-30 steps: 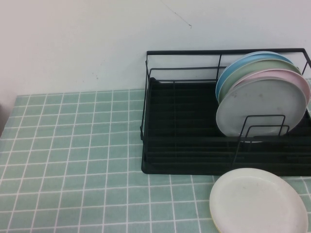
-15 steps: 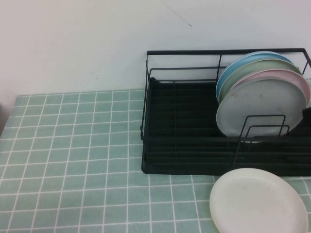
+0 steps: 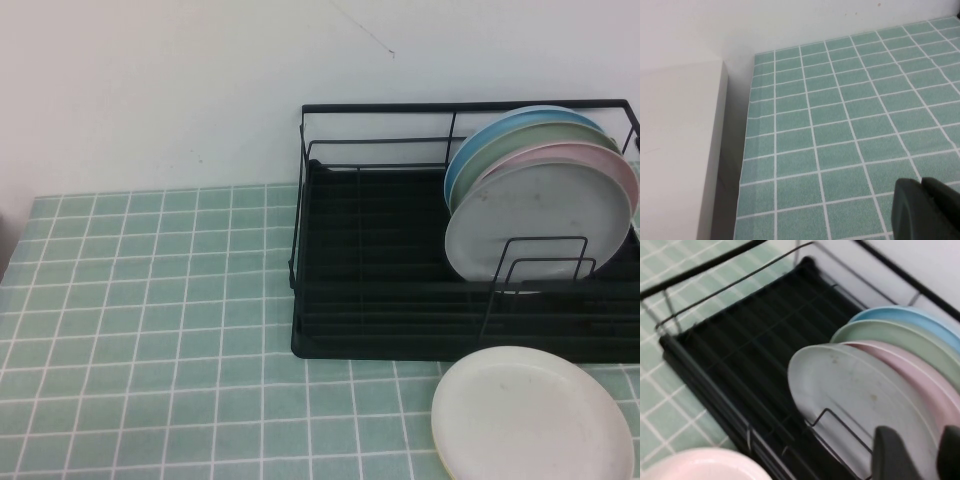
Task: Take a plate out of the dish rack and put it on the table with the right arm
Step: Grasp the plate from the shelf
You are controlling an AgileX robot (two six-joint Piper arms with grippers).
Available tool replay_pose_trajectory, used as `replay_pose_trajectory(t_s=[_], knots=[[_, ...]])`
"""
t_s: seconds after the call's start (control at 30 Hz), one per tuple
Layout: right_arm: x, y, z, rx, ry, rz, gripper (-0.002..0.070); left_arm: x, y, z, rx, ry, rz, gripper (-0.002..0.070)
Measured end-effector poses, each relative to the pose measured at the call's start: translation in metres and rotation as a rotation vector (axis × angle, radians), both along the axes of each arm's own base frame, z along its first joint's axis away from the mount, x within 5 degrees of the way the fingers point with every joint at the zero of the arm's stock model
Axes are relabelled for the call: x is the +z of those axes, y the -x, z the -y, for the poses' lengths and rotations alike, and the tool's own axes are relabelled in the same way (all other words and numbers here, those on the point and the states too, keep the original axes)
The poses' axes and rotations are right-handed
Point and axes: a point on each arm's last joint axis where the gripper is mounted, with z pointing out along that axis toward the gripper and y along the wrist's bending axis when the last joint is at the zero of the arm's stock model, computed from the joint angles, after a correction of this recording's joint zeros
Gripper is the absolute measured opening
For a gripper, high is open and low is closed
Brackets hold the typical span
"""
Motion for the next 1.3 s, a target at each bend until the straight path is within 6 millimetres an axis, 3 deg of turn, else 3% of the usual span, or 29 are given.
replay_pose_trajectory(t_s=[0.17,0.5,0.87,1.3], knots=[[-0.011,-0.026,-0.001,0.134,0.078,-0.032,0.0274,0.000,0.000,0.000,0.000,0.000,0.000,-0.0003],[-0.065,-0.065,0.001,0.306,0.191,-0.091,0.0288,0.000,0.000,0.000,0.000,0.000,0.000,-0.0003],[-0.065,-0.076,0.005,0.303,0.272,0.030,0.0289,0.000,0.000,0.000,0.000,0.000,0.000,-0.0003],[-0.086,-0.099,0.008,0.266,0.296,0.098,0.0289,0.000,0.000,0.000,0.000,0.000,0.000,-0.0003]])
